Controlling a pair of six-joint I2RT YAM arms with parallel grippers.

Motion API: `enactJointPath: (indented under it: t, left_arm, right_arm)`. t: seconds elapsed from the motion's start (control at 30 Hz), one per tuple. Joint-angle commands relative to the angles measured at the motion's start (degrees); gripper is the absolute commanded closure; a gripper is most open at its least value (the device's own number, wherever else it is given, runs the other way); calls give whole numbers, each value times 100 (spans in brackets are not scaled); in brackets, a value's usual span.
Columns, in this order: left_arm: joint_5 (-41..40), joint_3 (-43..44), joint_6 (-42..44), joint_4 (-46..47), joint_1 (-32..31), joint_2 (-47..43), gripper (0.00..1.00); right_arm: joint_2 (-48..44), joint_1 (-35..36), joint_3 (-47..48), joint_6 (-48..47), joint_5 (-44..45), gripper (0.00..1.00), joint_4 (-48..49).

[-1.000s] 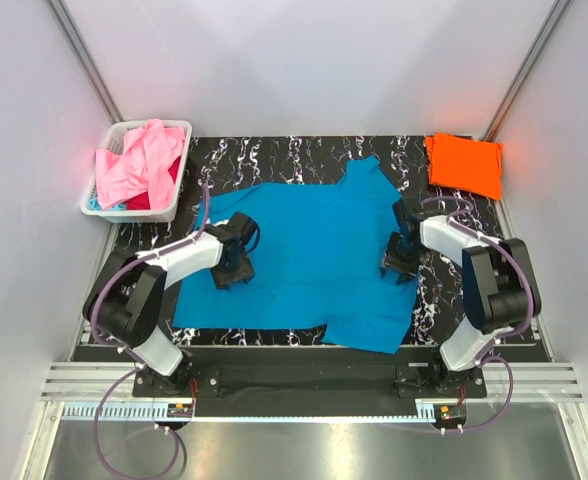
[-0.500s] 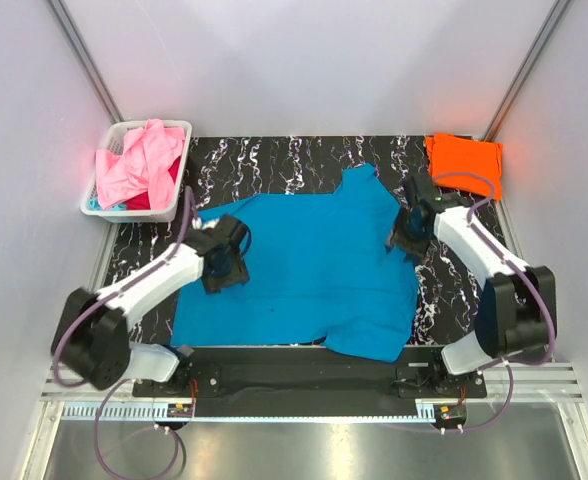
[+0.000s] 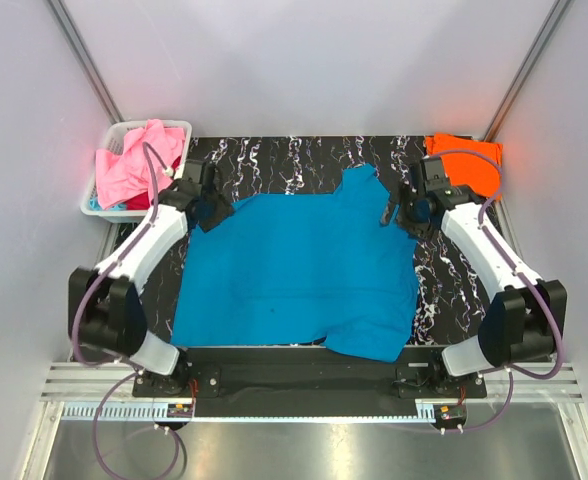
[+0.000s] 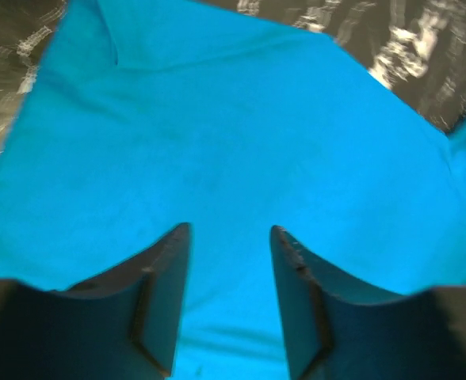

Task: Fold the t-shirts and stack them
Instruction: Flatten the tshirt out

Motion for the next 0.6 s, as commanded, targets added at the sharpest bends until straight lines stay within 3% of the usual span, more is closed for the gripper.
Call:
enactJointPath:
  t: [0.0,0.17,0.33,0.57]
  left_arm:
    - [1704,-438,-318,1546,627,493,54]
    - [1480,26,-178,1734,926,1327,63]
    - [1163,194,-213,1698,1041,1663,66]
    - [-198,607,-90,934,1067,1909,64]
  right_arm:
    - [-441,1,-370,-170,-84,19,482]
    - [-407,-8,-600,-188,-75,20,509]
    - [-214,-8,-723,-144,-180,21,562]
    - [-117,1,-741,-170,-180,21,614]
